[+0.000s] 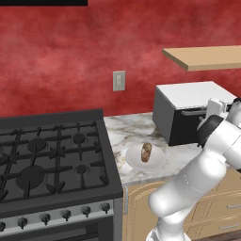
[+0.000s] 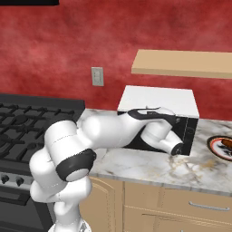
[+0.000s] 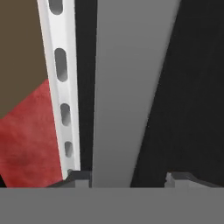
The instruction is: Open the toaster oven door. Place the bread on the bottom rack in the toaster oven and place the chicken drumstick on the top rack.
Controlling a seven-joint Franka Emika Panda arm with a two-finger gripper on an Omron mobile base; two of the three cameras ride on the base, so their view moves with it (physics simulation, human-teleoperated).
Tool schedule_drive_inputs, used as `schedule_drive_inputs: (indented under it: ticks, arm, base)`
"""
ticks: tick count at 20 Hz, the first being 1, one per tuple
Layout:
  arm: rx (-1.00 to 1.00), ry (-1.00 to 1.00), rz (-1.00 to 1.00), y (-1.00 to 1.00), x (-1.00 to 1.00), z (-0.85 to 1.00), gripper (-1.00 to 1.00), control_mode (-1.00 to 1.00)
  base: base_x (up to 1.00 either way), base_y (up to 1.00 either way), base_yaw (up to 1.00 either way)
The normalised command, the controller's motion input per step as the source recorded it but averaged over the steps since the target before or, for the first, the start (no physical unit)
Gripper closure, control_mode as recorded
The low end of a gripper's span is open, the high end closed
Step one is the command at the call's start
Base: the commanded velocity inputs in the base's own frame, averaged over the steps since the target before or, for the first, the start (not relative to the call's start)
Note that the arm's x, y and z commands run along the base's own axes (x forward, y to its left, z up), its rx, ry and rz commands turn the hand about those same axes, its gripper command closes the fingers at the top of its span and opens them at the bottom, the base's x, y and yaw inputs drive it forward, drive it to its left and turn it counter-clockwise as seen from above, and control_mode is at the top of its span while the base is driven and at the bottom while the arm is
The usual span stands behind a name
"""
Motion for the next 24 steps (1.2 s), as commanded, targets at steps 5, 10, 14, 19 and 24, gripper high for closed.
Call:
schedule_drive_inputs:
  ticks: [5, 10, 14, 19, 24]
  arm:
    - [0.01, -0.05, 0.0, 0.03, 0.0, 0.4, 1.0, -1.0]
    - [0.0, -0.03, 0.0, 0.06, 0.04, 0.33, 1.0, -1.0]
    - [0.01, 0.0, 0.0, 0.09, 0.03, 0.25, 1.0, -1.0]
    - [0.05, 0.0, -0.02, 0.12, -0.06, 0.27, 1.0, -1.0]
    - [0.03, 0.06, -0.03, 0.18, -0.13, 0.14, 1.0, -1.0]
  base:
    - [0.0, 0.0, 0.0]
    - [0.0, 0.0, 0.0]
    - [0.0, 0.0, 0.0]
    - [0.0, 0.0, 0.0]
    - [0.0, 0.0, 0.0]
